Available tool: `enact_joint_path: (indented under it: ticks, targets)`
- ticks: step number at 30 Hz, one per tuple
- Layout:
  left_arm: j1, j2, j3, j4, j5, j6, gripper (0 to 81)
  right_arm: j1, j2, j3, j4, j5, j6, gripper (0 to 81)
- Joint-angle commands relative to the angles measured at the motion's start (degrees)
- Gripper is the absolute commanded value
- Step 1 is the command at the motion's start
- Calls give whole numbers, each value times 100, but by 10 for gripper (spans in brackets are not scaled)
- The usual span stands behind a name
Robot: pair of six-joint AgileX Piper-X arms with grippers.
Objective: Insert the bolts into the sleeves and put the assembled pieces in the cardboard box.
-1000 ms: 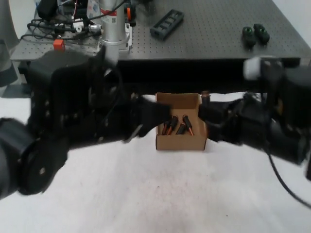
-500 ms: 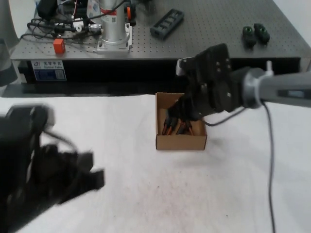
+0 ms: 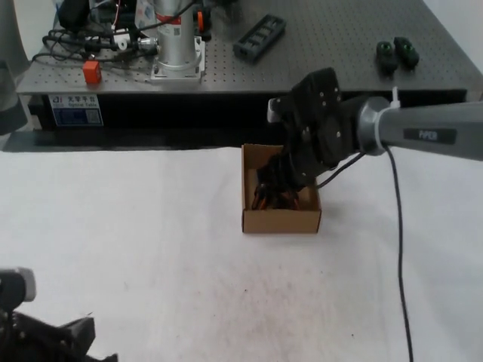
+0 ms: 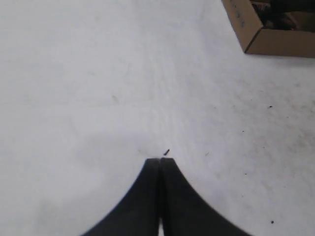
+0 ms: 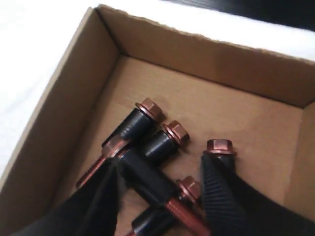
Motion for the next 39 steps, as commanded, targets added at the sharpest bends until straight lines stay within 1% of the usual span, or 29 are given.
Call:
enact_joint_path:
  ticks: [1, 3, 6, 11, 14, 17, 21, 25, 31, 34, 39]
  targets:
    - [11, -333, -13, 353, -146, -5, 7, -104, -683, 292, 167, -516, 38, 332]
    - [11, -525, -13, 562, -146, -5, 7, -129, -1215, 830, 114, -763, 38, 283]
    - [11, -858, -13, 834, -309, -7, 7, -128, -2372, 2008, -309, -844, 38, 210]
    - [11, -1334, -13, 855, -504, -31, 7, -128, -4668, 4279, -1572, -844, 38, 114]
    - [11, -1407, -13, 855, -504, -31, 7, -128, -5912, 5359, -1726, -844, 190, 86]
    - [11, -1405, -13, 855, -490, -102, 7, -128, -7046, 6165, -1706, -860, 536, 88]
    - [11, -1405, -13, 855, -376, -104, 7, -128, -8021, 6972, -1796, -860, 555, 88]
    - [11, -1405, -13, 855, -332, -122, 7, -128, -8614, 7477, -1784, -849, 555, 88]
    - [11, -1405, -13, 855, -435, -22, 7, -128, -8828, 8060, -1785, -849, 555, 88]
    - [11, -1405, 32, 830, -415, 465, 7, -128, -8828, 8077, -1795, -849, 555, 88]
    - [11, -1405, 340, 814, -180, 472, 7, -128, -8814, 8077, -1658, -819, 555, 88]
